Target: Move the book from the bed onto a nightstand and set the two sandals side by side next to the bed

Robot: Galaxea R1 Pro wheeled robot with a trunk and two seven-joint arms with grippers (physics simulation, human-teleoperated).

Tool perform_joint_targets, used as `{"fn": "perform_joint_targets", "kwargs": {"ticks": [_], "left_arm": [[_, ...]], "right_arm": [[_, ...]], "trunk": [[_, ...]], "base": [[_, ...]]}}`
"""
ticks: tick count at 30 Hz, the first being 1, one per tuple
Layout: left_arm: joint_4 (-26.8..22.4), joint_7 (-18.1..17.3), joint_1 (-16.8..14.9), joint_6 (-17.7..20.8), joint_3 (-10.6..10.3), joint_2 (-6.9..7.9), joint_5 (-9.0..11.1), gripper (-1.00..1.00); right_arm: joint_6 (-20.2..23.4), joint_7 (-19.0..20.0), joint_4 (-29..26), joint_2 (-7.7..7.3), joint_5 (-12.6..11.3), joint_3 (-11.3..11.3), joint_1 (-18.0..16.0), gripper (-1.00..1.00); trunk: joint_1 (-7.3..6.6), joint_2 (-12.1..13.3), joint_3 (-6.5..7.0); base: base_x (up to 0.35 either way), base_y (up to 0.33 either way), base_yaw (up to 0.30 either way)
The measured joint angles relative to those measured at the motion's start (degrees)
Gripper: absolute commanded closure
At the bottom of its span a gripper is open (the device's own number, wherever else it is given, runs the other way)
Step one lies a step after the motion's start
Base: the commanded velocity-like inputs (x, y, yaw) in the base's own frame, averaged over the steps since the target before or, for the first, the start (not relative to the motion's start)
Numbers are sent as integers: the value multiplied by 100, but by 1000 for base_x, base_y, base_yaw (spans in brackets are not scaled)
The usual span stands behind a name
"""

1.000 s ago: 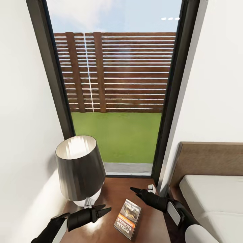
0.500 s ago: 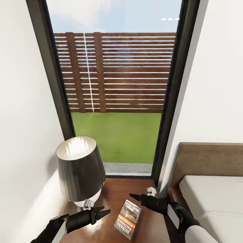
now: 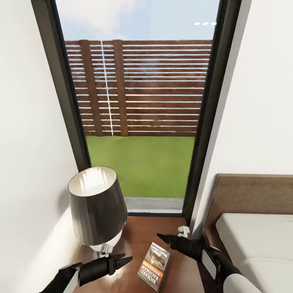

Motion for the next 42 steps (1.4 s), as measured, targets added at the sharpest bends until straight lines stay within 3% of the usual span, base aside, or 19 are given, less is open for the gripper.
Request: {"fn": "perform_joint_targets", "kwargs": {"ticks": [4,7,8,9,10,11,14,16,19,24,28,30,32,37,42], "left_arm": [[341,5,0,-223,-9,73,2,-100],[898,32,5,-848,-12,100,3,-100],[974,59,4,-933,-10,103,6,-100],[1138,220,4,-1136,-15,108,10,-100],[1427,734,9,-1395,-33,109,11,-100],[1551,882,8,-1472,-35,104,14,-100],[1916,1180,9,-1777,-40,98,24,-100],[2167,1409,9,-2005,-42,97,25,-100],[2529,1863,10,-2278,-46,96,11,-100],[3066,2452,17,-2765,-114,88,-59,-100],[3164,2843,107,-2908,-150,73,-386,-100],[3184,3392,317,-2944,-175,56,-696,-100],[3189,3668,459,-2944,-163,46,-806,-100],[3194,3907,750,-2943,-165,42,-898,-100],[3194,4244,975,-2940,-158,42,-905,-100]], "right_arm": [[-459,14,757,-65,43,-17,6,-100],[-751,15,1120,-435,12,-19,7,-100],[-789,16,1152,-493,7,-13,9,-100],[-877,17,1280,-621,-1,-9,13,-100],[-1135,22,1805,-776,9,28,18,-100],[-1291,22,2054,-805,-3,12,19,-100],[-2150,9,2487,-842,24,-19,38,-100],[-2598,-4,2572,-912,31,7,327,-100],[-2787,-45,2600,-953,34,1,707,-100],[-2846,-194,2608,-967,33,-18,1057,-100],[-2847,-957,2614,-964,31,-18,1183,-100],[-2848,-1436,2615,-959,45,9,1397,-100],[-2844,-1554,2611,-959,45,-6,1585,-100],[-2810,-1774,2617,-958,47,-10,1764,-100],[-2791,-2506,2619,-943,46,-4,1922,-100]], "trunk": [[-88,160,71],[-154,281,125],[-176,321,144],[-198,361,161],[-220,401,178],[-242,441,197],[-308,562,251],[-352,642,286],[-418,762,340],[-527,963,431],[-615,1124,503],[-659,1203,537],[-703,1284,574],[-813,1485,664],[-923,1685,754]], "base": [[0,0,0],[0,0,0],[0,0,0],[0,0,0],[0,0,0],[0,0,0],[0,0,0],[0,0,0],[0,0,0],[0,0,0],[0,0,0],[0,0,0],[0,0,0],[0,0,0],[0,0,0]]}}
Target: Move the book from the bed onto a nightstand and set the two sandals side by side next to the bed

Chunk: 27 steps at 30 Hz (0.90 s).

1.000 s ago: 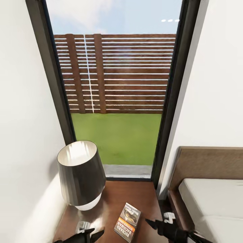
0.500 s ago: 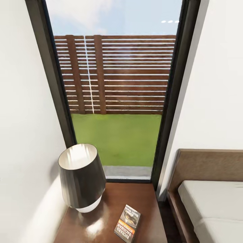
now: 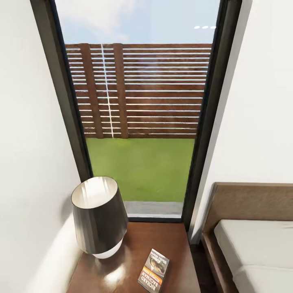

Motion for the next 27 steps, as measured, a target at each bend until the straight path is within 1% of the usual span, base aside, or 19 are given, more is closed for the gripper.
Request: {"fn": "perform_joint_targets", "kwargs": {"ticks": [1,3,6,9,12,27], "left_arm": [[0,92,30,3,-1,0,-1,-100],[5,210,107,8,-4,0,-3,-100],[3,274,275,14,-6,0,-4,-100],[1,297,391,10,-2,0,-3,-100],[-6,307,438,0,6,0,1,-100],[-9,311,450,12,30,-67,38,-100]], "right_arm": [[4,-180,3,7,0,2,16,-100],[8,-394,5,15,0,4,32,-100],[13,-496,7,22,1,7,40,-100],[16,-531,2,29,0,13,80,-100],[14,-541,-8,41,-3,15,121,-100],[10,-564,-19,44,-15,9,131,-100]], "trunk": [[-22,40,18],[-66,120,54],[-132,241,107],[-133,242,108],[-133,242,108],[-133,242,109]], "base": [[0,0,0],[0,0,0],[0,0,0],[0,0,0],[0,0,0],[0,0,0]]}}
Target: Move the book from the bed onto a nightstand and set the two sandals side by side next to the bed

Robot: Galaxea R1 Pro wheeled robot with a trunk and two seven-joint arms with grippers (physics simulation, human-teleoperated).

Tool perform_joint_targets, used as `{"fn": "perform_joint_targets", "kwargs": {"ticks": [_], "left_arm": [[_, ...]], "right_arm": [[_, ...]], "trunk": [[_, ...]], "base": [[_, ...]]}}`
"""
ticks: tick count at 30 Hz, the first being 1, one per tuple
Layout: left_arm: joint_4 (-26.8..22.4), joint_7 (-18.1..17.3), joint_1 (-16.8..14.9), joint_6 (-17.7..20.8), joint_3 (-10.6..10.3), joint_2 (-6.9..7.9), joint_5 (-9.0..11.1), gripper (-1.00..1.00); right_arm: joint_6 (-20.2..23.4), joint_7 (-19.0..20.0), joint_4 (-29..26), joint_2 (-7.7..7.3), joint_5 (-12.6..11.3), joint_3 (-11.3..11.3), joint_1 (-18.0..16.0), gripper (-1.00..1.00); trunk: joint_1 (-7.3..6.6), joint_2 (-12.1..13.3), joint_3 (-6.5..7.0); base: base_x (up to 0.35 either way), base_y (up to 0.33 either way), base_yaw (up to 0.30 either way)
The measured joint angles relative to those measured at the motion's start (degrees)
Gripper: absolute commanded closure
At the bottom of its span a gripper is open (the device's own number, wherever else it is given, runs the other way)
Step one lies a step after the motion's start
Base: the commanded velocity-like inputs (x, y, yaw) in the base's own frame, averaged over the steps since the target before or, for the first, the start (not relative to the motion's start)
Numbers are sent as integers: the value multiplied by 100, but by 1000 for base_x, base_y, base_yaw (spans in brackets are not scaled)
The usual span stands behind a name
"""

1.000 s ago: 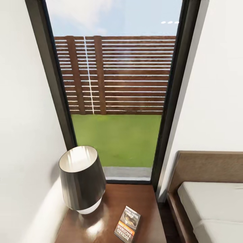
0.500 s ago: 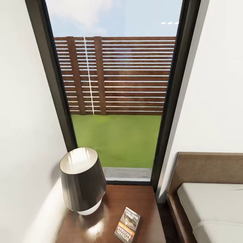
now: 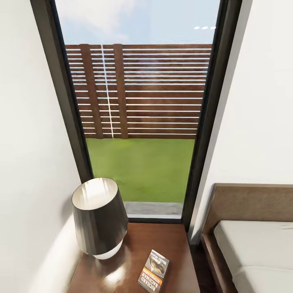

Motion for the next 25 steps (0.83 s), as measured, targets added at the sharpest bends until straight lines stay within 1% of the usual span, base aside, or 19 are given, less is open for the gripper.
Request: {"fn": "perform_joint_targets", "kwargs": {"ticks": [3,9,13,15,25], "left_arm": [[0,1,3,-4,0,-9,0,-100],[-6,-1,3,-7,-7,-35,-23,-100],[-8,-1,4,-6,-6,-45,-27,-100],[-9,-1,3,-9,-6,-46,-29,-100],[-9,-2,3,-7,-8,-47,-32,-100]], "right_arm": [[-6,-3,0,-12,-2,-2,0,-100],[-9,6,0,24,4,-2,0,-100],[-10,9,-2,115,1,0,-1,-100],[-12,9,-2,137,-1,-1,-1,-100],[-13,8,0,152,-2,-2,0,-100]], "trunk": [[0,0,0],[0,0,0],[0,0,0],[0,0,0],[0,0,0]], "base": [[0,0,0],[0,0,0],[0,0,0],[0,0,0],[0,0,0]]}}
